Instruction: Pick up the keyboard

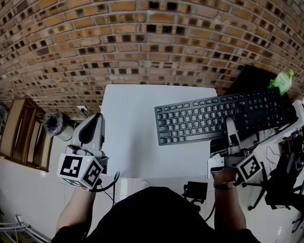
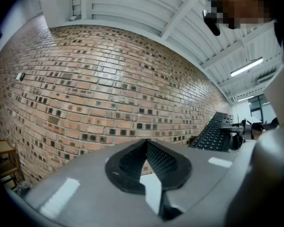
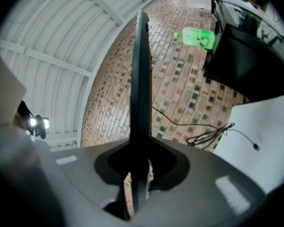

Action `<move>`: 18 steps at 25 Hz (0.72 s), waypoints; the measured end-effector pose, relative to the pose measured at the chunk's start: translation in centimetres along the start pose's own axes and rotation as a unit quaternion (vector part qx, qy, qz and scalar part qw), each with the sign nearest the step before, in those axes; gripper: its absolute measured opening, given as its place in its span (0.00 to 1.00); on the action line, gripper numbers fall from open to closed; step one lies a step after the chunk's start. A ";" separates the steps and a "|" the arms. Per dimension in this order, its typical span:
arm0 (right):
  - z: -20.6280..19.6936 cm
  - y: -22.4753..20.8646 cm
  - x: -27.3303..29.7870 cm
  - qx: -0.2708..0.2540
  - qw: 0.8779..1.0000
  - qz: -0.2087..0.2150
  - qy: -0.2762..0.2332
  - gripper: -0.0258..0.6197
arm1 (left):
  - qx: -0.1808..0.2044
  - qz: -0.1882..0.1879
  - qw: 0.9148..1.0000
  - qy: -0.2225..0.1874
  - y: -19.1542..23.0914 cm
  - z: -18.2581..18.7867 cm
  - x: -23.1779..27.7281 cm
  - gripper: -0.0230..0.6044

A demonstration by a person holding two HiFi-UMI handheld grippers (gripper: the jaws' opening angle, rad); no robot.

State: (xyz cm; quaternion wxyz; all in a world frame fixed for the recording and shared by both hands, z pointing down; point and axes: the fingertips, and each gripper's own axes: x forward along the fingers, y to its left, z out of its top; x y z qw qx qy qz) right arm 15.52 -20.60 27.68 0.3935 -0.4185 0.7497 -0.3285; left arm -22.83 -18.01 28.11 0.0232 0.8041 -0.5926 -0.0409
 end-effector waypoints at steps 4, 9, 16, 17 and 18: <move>0.0 0.0 0.0 0.001 1.000 0.000 0.003 0.14 | 0.000 0.003 1.000 0.000 0.0 0.1 -0.1 0.04; 0.0 -0.1 0.0 0.002 1.000 -0.001 0.005 0.14 | 0.003 0.002 1.000 -0.001 -0.3 0.1 -0.1 0.05; -0.1 0.0 0.2 0.002 1.000 -0.001 0.009 0.14 | 0.003 0.000 1.000 0.000 -0.6 0.2 0.1 0.05; -0.1 0.1 0.2 0.002 1.000 0.000 0.008 0.14 | 0.003 0.000 1.000 0.000 -0.6 0.2 0.1 0.04; -0.1 0.1 0.2 0.003 1.000 0.001 0.008 0.14 | 0.003 0.000 1.000 0.000 -0.6 0.2 0.1 0.05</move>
